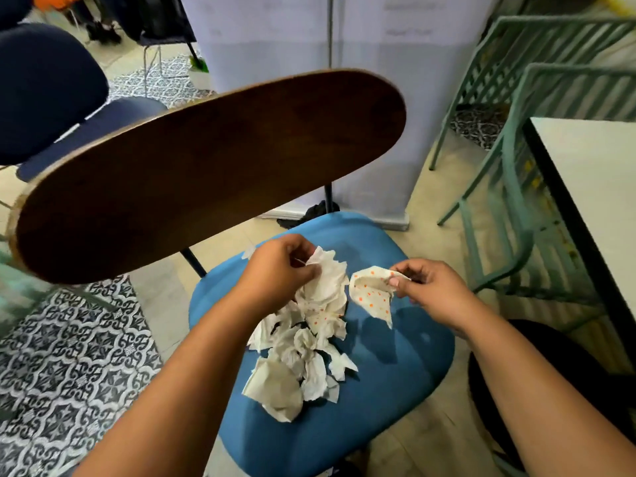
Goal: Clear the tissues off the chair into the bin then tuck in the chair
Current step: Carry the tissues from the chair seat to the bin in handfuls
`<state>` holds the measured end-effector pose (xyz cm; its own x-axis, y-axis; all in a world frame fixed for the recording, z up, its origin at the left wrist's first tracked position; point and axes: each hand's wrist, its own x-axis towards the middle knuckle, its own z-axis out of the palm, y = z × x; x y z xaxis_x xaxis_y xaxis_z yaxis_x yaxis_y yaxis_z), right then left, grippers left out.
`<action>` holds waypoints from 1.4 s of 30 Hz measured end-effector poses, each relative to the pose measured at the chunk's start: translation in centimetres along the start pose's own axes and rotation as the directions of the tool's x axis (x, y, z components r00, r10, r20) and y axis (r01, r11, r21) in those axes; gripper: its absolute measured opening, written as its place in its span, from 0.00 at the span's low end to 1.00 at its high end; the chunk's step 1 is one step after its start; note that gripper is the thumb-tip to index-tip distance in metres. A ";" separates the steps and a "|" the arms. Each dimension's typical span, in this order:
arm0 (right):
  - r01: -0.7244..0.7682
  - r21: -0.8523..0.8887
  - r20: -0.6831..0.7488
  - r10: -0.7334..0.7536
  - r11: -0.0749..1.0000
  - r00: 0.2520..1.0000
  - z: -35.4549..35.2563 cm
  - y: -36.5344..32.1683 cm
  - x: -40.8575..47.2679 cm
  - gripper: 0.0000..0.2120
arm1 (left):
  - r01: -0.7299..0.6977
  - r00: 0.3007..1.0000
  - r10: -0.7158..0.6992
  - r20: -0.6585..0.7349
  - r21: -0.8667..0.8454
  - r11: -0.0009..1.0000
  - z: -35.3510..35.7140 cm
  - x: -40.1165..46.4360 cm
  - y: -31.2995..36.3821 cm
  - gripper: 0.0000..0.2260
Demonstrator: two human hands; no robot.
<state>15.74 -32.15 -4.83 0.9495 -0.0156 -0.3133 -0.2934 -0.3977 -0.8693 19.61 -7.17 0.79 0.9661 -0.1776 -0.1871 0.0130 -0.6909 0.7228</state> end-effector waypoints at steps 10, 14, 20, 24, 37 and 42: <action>-0.054 0.163 -0.510 0.131 0.985 0.850 0.5 -0.7 -11.1 0.02 | -0.171 0.971 0.200 0.129 -0.207 0.963 0.4 -2.5 2.2 0.08; -0.074 0.221 -0.673 0.208 0.972 0.710 2.4 -0.3 -17.0 0.02 | -0.281 0.927 0.315 0.204 -0.179 0.943 1.8 -4.8 3.7 0.06; -0.123 0.351 -0.776 0.362 0.928 0.517 6.8 2.3 -26.5 0.03 | -0.423 0.838 0.448 0.311 -0.148 0.894 5.4 -10.8 5.0 0.08; -0.127 0.465 -0.778 0.472 0.876 0.414 9.0 3.9 -32.2 0.02 | -0.480 0.763 0.494 0.418 -0.146 0.865 8.5 -14.2 5.6 0.07; -0.020 0.818 -0.575 0.815 0.575 -0.067 14.6 16.3 -53.7 0.06 | -0.439 0.546 0.426 0.722 -0.186 0.879 24.3 -33.4 7.0 0.09; -0.090 0.901 -0.433 0.862 0.425 -0.264 17.8 23.5 -63.0 0.09 | -0.428 0.490 0.357 0.796 -0.138 0.893 30.7 -42.5 6.4 0.07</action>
<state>-52.93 -24.21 -12.36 -0.4552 -0.7359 -0.5012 -0.3098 0.6586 -0.6857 -29.26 -25.56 -7.05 0.2726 -0.8911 -0.3628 -0.3663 -0.4448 0.8173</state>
